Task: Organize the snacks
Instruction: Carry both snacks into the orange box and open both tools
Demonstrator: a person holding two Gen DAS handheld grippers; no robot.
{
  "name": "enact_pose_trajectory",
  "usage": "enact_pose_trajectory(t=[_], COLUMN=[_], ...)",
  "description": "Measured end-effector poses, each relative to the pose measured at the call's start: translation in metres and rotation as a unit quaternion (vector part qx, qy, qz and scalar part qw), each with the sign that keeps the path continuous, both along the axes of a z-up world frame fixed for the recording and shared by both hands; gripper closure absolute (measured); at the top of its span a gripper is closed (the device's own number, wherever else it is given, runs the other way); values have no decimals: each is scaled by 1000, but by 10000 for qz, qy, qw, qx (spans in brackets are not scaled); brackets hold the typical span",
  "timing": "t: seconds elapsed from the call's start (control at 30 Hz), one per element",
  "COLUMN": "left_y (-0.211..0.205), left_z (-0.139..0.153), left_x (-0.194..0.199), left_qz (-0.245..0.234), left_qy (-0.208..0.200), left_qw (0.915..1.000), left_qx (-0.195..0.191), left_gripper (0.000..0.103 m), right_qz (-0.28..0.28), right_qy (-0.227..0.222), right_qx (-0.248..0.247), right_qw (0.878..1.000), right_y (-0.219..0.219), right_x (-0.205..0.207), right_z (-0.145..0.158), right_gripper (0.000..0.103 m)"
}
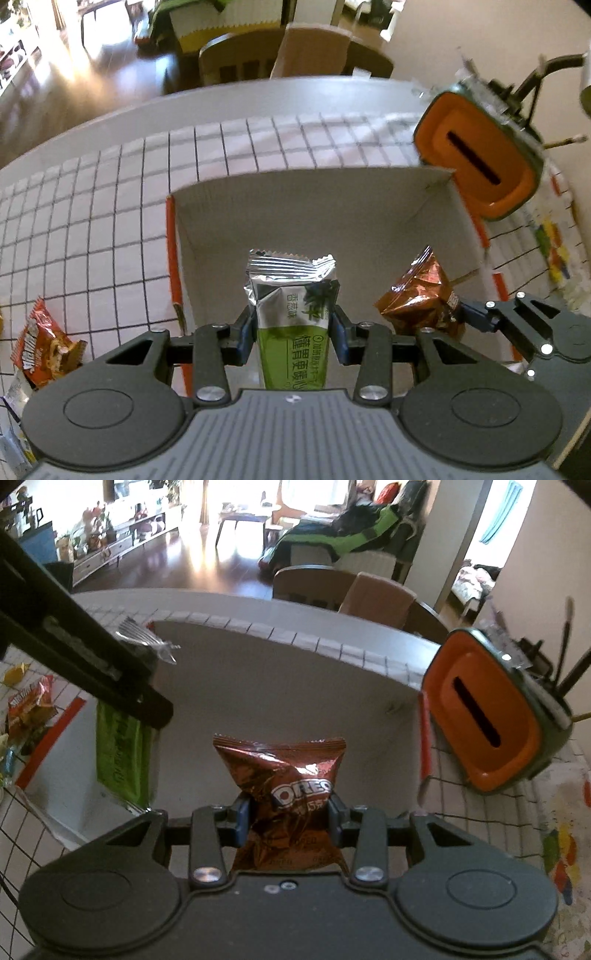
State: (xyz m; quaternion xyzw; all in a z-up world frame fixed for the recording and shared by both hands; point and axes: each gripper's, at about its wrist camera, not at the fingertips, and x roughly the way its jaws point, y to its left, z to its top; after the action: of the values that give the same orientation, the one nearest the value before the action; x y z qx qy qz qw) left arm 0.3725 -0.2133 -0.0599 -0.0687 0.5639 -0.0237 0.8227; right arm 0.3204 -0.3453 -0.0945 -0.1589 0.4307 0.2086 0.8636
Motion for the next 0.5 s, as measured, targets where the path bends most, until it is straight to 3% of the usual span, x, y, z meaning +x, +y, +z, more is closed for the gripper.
enact_pose_trajectory(t=[0.3,0.5], left_y=[-9,-14], left_z=[-34,-41], left_x=[9,12], left_qz=[-5,21], left_qy=[400,466], left_qw=[9991,9984], left_qx=[167,320], left_gripper=[62,61], right_qz=[171,276], right_qy=[293,404], right_qx=[-104,-149], right_qw=[9994,9987], right_y=[4,4], right_x=[7,10], right_z=[-22,-31], right_gripper=[65,65])
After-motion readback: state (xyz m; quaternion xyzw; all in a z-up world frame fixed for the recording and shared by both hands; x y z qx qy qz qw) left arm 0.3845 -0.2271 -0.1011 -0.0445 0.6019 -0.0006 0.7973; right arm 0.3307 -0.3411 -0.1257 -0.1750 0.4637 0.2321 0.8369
